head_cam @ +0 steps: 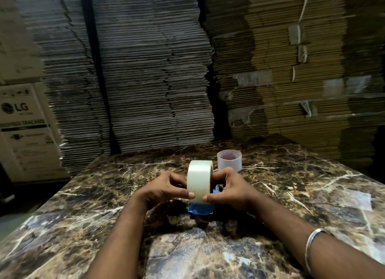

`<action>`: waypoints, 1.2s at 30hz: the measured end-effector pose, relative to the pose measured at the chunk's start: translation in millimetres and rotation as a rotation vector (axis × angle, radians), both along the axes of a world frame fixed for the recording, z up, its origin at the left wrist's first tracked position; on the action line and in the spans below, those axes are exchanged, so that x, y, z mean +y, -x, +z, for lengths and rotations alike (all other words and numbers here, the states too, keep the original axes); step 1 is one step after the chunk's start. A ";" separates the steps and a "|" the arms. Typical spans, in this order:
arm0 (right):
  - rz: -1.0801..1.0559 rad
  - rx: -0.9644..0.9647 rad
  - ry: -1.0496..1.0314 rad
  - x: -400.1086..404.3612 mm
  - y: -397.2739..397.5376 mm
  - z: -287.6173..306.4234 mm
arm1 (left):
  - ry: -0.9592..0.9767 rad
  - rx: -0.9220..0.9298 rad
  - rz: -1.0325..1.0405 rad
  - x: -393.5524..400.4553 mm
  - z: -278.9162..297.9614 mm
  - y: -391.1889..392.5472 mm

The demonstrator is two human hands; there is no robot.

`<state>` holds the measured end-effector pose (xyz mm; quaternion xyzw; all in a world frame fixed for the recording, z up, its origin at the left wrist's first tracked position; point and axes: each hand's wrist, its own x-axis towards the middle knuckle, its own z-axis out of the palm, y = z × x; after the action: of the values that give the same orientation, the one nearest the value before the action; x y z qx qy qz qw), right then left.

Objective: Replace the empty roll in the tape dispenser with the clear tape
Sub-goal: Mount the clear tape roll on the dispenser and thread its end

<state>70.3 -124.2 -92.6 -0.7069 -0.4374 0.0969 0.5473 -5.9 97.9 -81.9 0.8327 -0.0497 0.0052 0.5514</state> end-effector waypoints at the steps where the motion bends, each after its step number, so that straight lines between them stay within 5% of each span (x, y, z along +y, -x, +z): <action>1: -0.004 -0.038 0.025 -0.2 -0.6 -0.2 | -0.016 0.016 -0.018 0.5 -0.5 0.2; 11: -0.069 -0.289 0.155 1.5 0.6 -12.5 | -0.068 0.081 -0.087 -2.6 -0.1 2.5; 16: -0.083 -0.356 0.170 2.1 -0.1 -14.0 | 0.098 0.116 -0.112 -0.8 0.2 3.2; 28: -0.155 -0.749 0.136 8.1 12.6 -18.1 | 0.322 0.148 0.297 -21.4 5.9 -8.3; 36: -0.453 -0.368 -0.230 8.0 10.6 -10.7 | 0.582 0.088 0.385 -30.8 3.5 -13.3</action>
<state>59.7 -116.2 -103.2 -0.7254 -0.3687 -0.2073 0.5430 7.4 67.1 -78.4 0.6341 0.1359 0.0871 0.7562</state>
